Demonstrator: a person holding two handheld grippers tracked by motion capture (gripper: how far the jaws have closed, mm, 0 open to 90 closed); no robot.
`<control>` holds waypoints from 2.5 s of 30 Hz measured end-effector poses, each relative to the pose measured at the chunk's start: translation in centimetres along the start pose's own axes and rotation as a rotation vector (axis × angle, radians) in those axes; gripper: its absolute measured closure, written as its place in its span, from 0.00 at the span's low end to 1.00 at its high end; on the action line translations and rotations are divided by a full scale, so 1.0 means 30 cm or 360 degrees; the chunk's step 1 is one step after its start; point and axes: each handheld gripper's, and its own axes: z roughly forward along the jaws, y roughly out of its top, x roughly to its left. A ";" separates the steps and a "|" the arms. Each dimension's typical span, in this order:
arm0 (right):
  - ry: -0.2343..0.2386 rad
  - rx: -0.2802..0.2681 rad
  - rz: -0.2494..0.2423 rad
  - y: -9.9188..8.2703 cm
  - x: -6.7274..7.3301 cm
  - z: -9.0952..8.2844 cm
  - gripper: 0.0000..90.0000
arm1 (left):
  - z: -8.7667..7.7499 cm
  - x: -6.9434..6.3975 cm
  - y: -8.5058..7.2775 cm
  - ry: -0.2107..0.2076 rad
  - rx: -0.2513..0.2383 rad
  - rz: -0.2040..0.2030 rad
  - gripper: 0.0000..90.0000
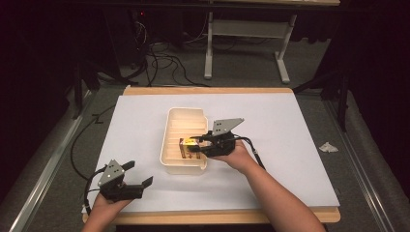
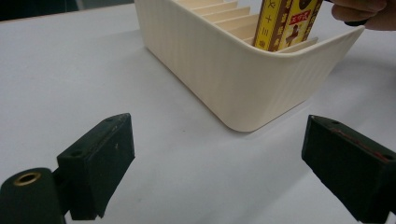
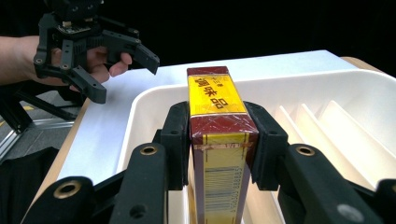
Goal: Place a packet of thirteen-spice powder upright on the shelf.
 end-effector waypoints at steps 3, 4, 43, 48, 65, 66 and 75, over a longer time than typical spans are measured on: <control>0.0002 -0.0004 -0.0005 -0.005 0.000 0.002 0.72 | 0.000 -0.001 0.000 -0.0001 -0.0001 -0.0003 0.11; 0.0002 -0.0004 -0.0005 -0.005 0.000 0.002 0.72 | 0.000 -0.001 0.000 -0.0001 -0.0001 -0.0003 0.11; -0.0003 0.0057 -0.0020 -0.038 0.027 0.012 0.68 | 0.002 -0.004 -0.004 -0.0007 0.0014 -0.0002 0.11; 0.0003 0.0049 -0.0027 -0.031 0.030 0.014 0.63 | 0.003 -0.003 -0.006 -0.0006 0.0018 0.0007 0.11; -0.0073 0.0027 0.0014 -0.016 0.041 0.012 0.36 | 0.002 -0.001 -0.005 -0.0003 0.0021 0.0009 0.11; -0.0073 0.0027 0.0014 -0.016 0.041 0.012 0.36 | 0.002 -0.001 -0.005 -0.0003 0.0021 0.0009 0.11; -0.0204 0.0038 0.0025 -0.005 0.062 -0.031 0.25 | -0.003 0.003 -0.005 0.0007 0.0011 0.0002 0.11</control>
